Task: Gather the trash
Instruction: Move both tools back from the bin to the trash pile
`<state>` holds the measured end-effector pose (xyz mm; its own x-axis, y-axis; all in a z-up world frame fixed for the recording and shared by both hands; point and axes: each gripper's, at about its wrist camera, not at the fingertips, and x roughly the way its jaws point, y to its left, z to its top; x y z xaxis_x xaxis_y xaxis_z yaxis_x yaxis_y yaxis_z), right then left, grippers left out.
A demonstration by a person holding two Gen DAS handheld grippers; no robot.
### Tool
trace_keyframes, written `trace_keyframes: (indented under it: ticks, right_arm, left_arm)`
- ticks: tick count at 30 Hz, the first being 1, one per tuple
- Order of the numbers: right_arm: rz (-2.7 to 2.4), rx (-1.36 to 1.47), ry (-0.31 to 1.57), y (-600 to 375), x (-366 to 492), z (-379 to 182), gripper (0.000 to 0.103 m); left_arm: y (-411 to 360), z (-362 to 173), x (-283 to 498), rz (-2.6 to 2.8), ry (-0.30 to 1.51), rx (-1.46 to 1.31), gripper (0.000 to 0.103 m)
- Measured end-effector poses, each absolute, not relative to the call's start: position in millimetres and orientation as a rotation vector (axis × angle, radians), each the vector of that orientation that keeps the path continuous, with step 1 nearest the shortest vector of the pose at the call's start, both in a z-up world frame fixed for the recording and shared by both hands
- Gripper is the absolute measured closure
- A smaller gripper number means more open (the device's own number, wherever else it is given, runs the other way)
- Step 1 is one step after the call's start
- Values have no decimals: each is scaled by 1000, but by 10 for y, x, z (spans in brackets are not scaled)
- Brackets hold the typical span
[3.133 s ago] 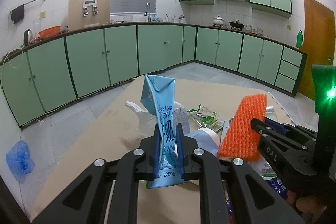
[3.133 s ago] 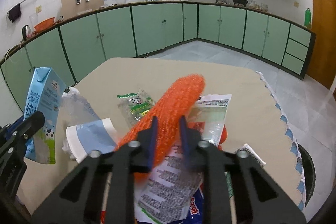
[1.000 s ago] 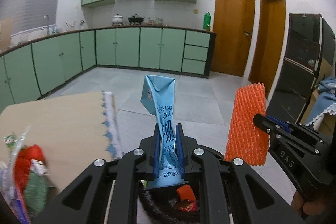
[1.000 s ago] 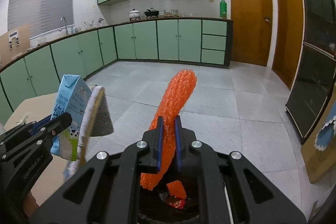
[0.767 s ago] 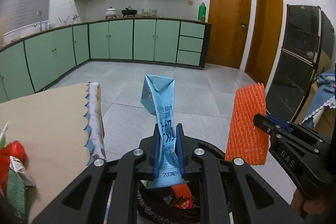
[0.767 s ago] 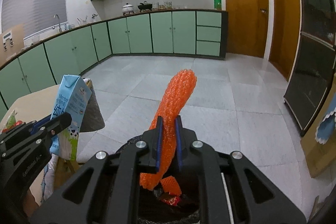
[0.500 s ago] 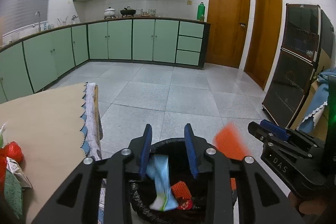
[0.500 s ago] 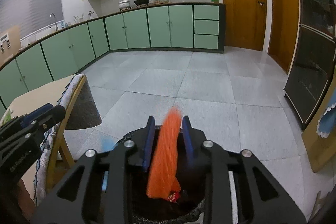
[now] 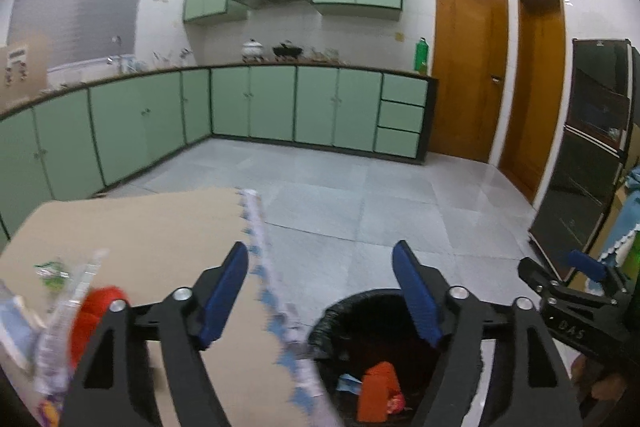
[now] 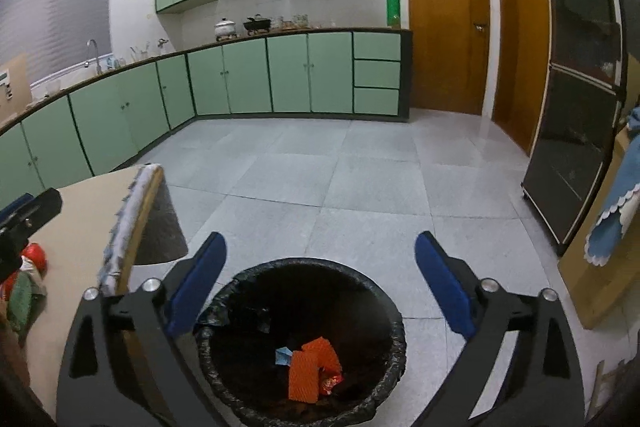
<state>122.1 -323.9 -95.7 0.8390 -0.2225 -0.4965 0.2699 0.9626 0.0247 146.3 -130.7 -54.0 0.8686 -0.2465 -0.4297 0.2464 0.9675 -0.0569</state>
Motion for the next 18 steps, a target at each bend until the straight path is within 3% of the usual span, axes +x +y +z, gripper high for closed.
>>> trace_keyframes:
  ticks: [7, 18]
  right_arm:
    - [-207, 85, 484, -2785, 1105, -755, 5]
    - [-50, 89, 465, -1882, 1106, -539, 5]
  left_arm:
    - [-693, -334, 1229, -157, 423, -30, 14]
    - [458, -280, 848, 74, 418, -25, 14]
